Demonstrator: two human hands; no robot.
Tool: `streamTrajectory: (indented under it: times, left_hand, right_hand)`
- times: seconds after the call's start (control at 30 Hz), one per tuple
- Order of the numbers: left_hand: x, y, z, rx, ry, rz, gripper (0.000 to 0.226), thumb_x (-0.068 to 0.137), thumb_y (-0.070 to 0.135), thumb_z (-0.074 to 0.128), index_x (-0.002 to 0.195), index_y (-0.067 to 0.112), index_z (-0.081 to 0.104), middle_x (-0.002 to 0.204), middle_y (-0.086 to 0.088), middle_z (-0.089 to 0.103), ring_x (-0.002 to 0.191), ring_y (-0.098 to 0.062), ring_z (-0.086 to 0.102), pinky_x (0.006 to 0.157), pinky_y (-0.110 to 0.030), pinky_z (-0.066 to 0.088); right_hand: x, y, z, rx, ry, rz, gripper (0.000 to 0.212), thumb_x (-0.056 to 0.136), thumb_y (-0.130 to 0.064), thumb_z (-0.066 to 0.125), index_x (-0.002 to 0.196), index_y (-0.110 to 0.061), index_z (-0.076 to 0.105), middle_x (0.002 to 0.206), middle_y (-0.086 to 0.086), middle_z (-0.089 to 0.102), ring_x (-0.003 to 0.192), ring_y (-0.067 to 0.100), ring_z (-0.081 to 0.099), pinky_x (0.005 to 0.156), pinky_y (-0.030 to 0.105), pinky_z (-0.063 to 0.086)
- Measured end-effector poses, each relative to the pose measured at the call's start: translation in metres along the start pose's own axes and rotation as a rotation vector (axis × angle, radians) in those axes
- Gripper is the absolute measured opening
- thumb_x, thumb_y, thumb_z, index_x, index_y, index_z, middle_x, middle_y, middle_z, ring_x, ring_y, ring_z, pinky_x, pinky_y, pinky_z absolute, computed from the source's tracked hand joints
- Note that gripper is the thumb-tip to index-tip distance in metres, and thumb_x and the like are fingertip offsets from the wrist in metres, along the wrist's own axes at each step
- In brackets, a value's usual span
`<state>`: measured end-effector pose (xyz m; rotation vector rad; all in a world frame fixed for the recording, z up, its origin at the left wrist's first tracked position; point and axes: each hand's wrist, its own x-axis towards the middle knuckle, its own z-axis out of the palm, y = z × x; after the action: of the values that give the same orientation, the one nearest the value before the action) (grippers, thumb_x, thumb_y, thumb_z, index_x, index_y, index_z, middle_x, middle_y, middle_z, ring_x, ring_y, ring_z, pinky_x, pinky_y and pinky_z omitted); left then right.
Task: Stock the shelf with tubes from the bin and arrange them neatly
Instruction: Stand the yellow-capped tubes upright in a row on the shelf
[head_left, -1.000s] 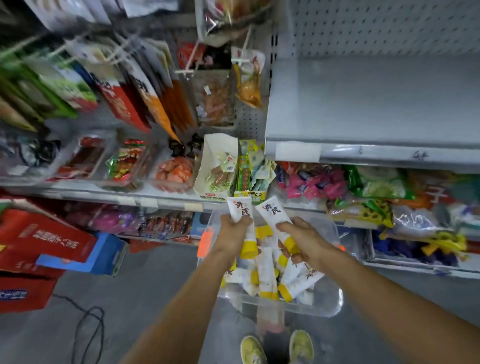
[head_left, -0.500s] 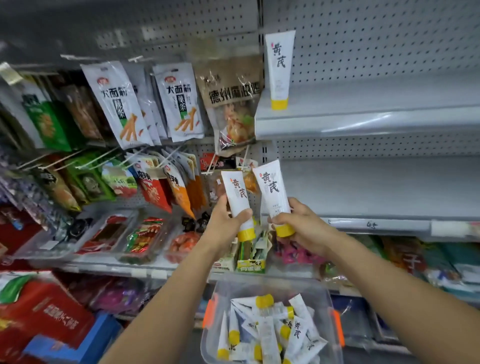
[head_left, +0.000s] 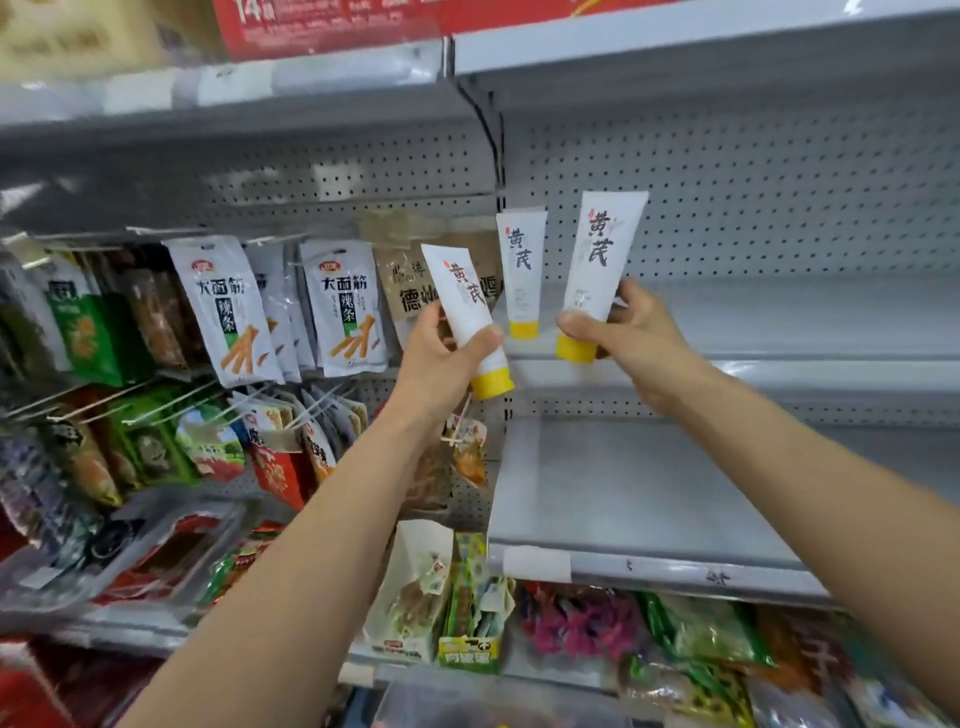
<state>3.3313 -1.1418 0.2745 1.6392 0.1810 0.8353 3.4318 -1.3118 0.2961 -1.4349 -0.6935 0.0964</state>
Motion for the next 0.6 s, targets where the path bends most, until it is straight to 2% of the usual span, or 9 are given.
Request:
streamTrajectory:
  times: [0.07,0.17,0.27,0.43,0.5,0.6]
  left_hand:
    - [0.011,0.004,0.008,0.012,0.009,-0.004,0.052,0.084,0.022,0.074,0.128,0.023,0.048,0.111,0.013,0.062,0.1,-0.003,0.062,0.074,-0.025,0.056]
    - [0.023,0.008,0.018,0.022,0.03,-0.003,0.042,0.084,0.019,0.074,0.119,0.025,0.05,0.105,0.015,0.063,0.096,-0.003,0.064,0.071,-0.023,0.056]
    - [0.033,0.01,0.026,0.021,0.039,-0.021,0.047,0.086,0.017,0.072,0.127,0.019,0.049,0.112,0.005,0.065,0.098,-0.008,0.064,0.073,-0.026,0.056]
    - [0.048,0.01,0.035,0.004,0.061,-0.038,0.046,0.087,0.014,0.07,0.127,0.017,0.048,0.112,0.005,0.065,0.101,-0.011,0.065,0.087,-0.038,0.057]
    - [0.053,0.008,0.038,-0.004,0.069,-0.038,0.046,0.087,0.012,0.069,0.128,0.017,0.048,0.11,0.006,0.064,0.101,-0.01,0.064,0.088,-0.038,0.056]
    - [0.059,0.004,0.04,-0.019,0.075,-0.031,0.045,0.087,0.012,0.069,0.126,0.018,0.049,0.11,0.007,0.065,0.098,-0.006,0.065,0.084,-0.033,0.057]
  right_hand:
    - [0.025,-0.002,-0.011,-0.07,0.038,-0.031,0.045,0.077,-0.007,0.076,0.112,-0.021,0.05,0.097,-0.007,0.065,0.082,0.005,0.063,0.056,0.013,0.047]
    - [0.059,0.004,-0.024,-0.195,0.042,-0.011,0.046,0.073,-0.004,0.077,0.108,-0.022,0.051,0.095,-0.006,0.063,0.088,0.014,0.061,0.064,0.022,0.048]
    - [0.085,0.021,-0.029,-0.331,0.014,0.03,0.054,0.072,-0.004,0.079,0.116,-0.018,0.053,0.105,0.0,0.063,0.094,0.02,0.06,0.075,0.032,0.051]
    - [0.124,0.039,-0.021,-0.497,-0.02,0.038,0.059,0.071,-0.007,0.079,0.123,-0.012,0.051,0.115,0.006,0.061,0.098,0.021,0.058,0.075,0.029,0.046]
    - [0.14,0.043,-0.019,-0.559,-0.018,0.043,0.058,0.071,-0.011,0.079,0.122,-0.013,0.05,0.117,0.007,0.062,0.098,0.022,0.057,0.075,0.028,0.046]
    - [0.159,0.052,-0.019,-0.631,0.004,0.051,0.059,0.073,-0.014,0.079,0.123,-0.011,0.049,0.122,0.009,0.061,0.109,0.026,0.058,0.082,0.028,0.045]
